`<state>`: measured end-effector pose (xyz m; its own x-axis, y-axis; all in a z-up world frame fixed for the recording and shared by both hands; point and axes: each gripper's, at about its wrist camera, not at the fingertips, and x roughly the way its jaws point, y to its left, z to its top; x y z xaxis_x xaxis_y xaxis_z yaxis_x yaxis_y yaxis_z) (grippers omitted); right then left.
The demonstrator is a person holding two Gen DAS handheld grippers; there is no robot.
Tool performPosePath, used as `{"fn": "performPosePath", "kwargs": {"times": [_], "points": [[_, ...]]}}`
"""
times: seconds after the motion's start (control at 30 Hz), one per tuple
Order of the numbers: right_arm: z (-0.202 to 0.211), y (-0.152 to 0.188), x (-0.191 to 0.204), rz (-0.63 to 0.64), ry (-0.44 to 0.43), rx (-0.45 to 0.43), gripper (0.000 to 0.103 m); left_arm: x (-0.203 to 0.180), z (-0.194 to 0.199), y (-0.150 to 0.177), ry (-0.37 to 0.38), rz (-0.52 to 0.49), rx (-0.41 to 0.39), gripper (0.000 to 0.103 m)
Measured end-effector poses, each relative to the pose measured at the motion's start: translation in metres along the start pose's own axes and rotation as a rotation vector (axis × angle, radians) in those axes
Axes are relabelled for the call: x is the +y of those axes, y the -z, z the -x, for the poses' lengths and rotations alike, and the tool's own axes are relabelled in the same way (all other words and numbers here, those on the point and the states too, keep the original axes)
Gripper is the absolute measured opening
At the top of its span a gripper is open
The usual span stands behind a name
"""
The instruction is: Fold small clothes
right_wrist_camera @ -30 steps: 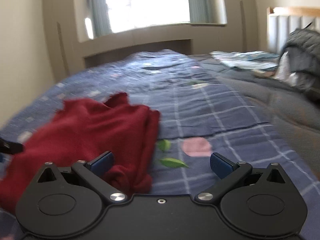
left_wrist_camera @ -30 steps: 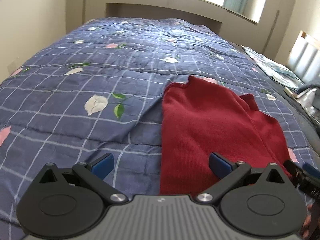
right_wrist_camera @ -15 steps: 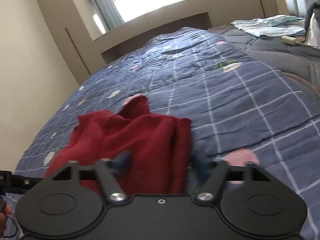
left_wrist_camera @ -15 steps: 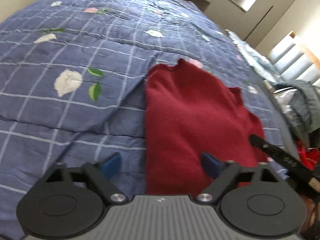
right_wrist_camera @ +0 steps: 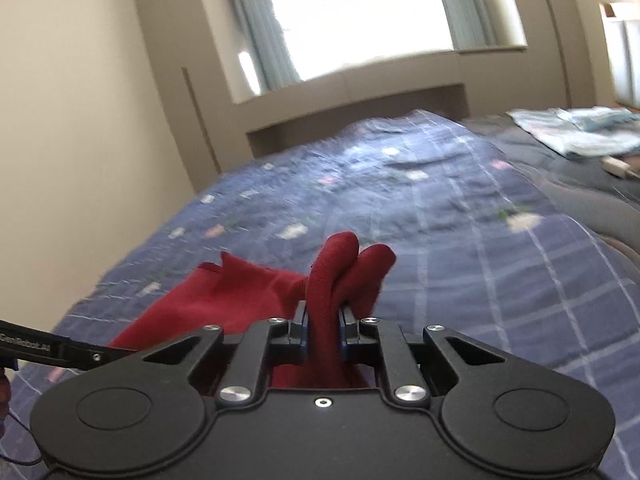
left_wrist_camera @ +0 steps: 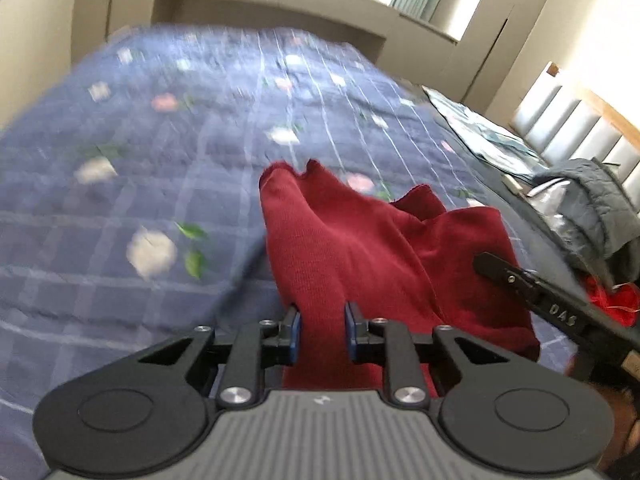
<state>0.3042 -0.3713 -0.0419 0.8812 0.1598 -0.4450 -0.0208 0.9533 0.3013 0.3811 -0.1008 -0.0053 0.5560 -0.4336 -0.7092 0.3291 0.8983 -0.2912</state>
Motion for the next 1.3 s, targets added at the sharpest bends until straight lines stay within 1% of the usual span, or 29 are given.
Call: {"fn": "performPosePath", "kwargs": {"times": [0.1, 0.17, 0.27, 0.33, 0.5, 0.57, 0.63, 0.67, 0.7, 0.73, 0.77, 0.8, 0.83, 0.87, 0.9, 0.93, 1.0, 1.03, 1.1, 1.13, 1.17, 1.2, 1.3], "points": [[-0.009, -0.006, 0.023, 0.011, -0.044, -0.006, 0.014, 0.015, 0.020, -0.007, -0.050, -0.008, -0.039, 0.023], [-0.018, -0.007, 0.037, 0.008, -0.075, -0.002, 0.014, 0.028, 0.029, -0.009, -0.086, -0.008, -0.051, 0.023], [-0.033, -0.004, 0.060, 0.011, -0.111, 0.020, 0.014, 0.047, 0.036, -0.009, -0.137, -0.003, -0.050, 0.023], [-0.042, 0.001, 0.073, 0.015, -0.124, 0.040, 0.014, 0.058, 0.038, -0.005, -0.152, 0.006, -0.039, 0.023], [-0.056, 0.015, 0.091, 0.032, -0.105, 0.090, 0.014, 0.078, 0.027, 0.014, -0.156, 0.037, 0.001, 0.024], [-0.056, 0.019, 0.093, 0.043, -0.086, 0.090, 0.015, 0.080, 0.024, 0.019, -0.168, 0.031, 0.002, 0.026], [-0.054, 0.021, 0.093, 0.053, -0.072, 0.093, 0.017, 0.081, 0.023, 0.023, -0.177, 0.040, 0.003, 0.033], [-0.053, 0.020, 0.093, 0.059, -0.063, 0.096, 0.022, 0.081, 0.024, 0.025, -0.182, 0.045, 0.006, 0.035], [-0.052, 0.020, 0.093, 0.066, -0.052, 0.094, 0.028, 0.080, 0.026, 0.026, -0.195, 0.051, 0.006, 0.043], [-0.049, 0.020, 0.092, 0.075, -0.038, 0.086, 0.031, 0.079, 0.030, 0.028, -0.203, 0.052, 0.001, 0.053], [-0.044, 0.019, 0.093, 0.083, -0.032, 0.077, 0.040, 0.078, 0.035, 0.029, -0.203, 0.051, -0.012, 0.058], [-0.039, 0.019, 0.093, 0.084, -0.031, 0.068, 0.048, 0.076, 0.040, 0.031, -0.206, 0.050, -0.027, 0.068], [-0.031, 0.018, 0.094, 0.085, -0.026, 0.055, 0.051, 0.073, 0.048, 0.033, -0.213, 0.048, -0.043, 0.074], [-0.025, 0.018, 0.095, 0.087, -0.022, 0.045, 0.057, 0.071, 0.055, 0.035, -0.219, 0.043, -0.057, 0.075], [-0.017, 0.018, 0.098, 0.090, -0.019, 0.034, 0.060, 0.067, 0.064, 0.037, -0.227, 0.035, -0.073, 0.078], [-0.008, 0.018, 0.100, 0.094, -0.020, 0.020, 0.062, 0.064, 0.072, 0.040, -0.235, 0.029, -0.085, 0.084], [0.015, 0.020, 0.106, 0.107, -0.024, -0.013, 0.077, 0.057, 0.091, 0.047, -0.248, 0.022, -0.123, 0.091], [0.025, 0.021, 0.110, 0.114, -0.026, -0.028, 0.081, 0.053, 0.100, 0.052, -0.251, 0.018, -0.144, 0.096], [0.050, 0.025, 0.118, 0.135, -0.025, -0.061, 0.092, 0.048, 0.122, 0.063, -0.261, 0.010, -0.188, 0.103], [0.065, 0.029, 0.123, 0.146, -0.026, -0.080, 0.094, 0.045, 0.131, 0.069, -0.267, 0.006, -0.208, 0.103], [0.078, 0.033, 0.126, 0.153, -0.025, -0.095, 0.100, 0.042, 0.141, 0.078, -0.273, 0.001, -0.225, 0.103], [0.092, 0.039, 0.131, 0.159, -0.024, -0.111, 0.101, 0.040, 0.149, 0.084, -0.277, -0.002, -0.234, 0.103], [0.129, 0.054, 0.139, 0.171, -0.019, -0.145, 0.102, 0.036, 0.169, 0.109, -0.284, -0.009, -0.253, 0.103]]}}
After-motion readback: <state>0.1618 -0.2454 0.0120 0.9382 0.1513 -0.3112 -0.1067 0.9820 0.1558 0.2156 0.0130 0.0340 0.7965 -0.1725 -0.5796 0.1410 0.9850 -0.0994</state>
